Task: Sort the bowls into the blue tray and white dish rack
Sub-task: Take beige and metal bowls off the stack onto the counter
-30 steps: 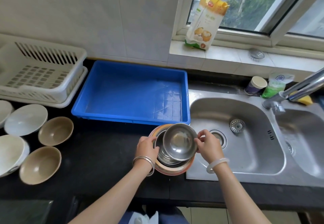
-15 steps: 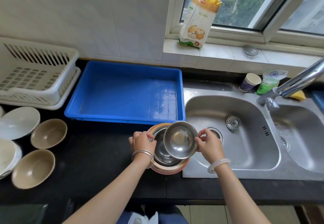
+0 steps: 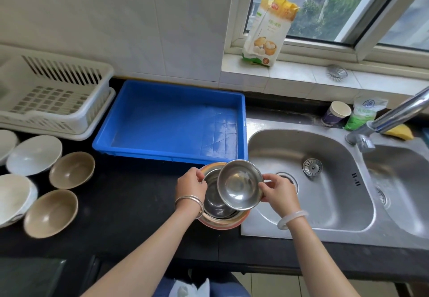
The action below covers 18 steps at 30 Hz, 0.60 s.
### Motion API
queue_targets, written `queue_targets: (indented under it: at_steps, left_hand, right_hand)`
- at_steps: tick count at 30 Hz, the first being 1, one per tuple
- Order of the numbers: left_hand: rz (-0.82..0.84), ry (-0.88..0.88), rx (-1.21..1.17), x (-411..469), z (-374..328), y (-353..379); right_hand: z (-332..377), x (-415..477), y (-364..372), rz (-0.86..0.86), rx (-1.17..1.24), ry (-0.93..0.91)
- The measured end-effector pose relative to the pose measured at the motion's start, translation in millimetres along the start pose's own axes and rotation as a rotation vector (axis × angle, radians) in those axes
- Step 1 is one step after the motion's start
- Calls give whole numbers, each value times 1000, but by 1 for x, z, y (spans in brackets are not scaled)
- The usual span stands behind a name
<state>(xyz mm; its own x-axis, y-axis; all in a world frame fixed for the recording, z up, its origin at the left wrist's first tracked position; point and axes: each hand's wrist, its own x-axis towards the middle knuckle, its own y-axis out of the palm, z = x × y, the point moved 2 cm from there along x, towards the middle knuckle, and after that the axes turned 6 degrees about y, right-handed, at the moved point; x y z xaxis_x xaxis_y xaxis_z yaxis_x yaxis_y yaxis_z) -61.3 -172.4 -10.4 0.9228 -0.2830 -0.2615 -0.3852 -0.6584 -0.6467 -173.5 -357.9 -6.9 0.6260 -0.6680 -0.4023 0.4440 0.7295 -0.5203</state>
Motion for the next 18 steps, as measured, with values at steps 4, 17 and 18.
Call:
queue_targets:
  at_steps: [4, 17, 18]
  left_hand:
    - [-44, -24, -111, -2, 1, -12]
    - [-307, -243, -493, -22, 71, -87]
    - [-338, -272, -519, -25, 81, -94]
  right_hand:
    - [6, -1, -4, 36, 42, -14]
    - [78, -6, 37, 242, 169, -121]
    - [84, -6, 48, 266, 167, -124]
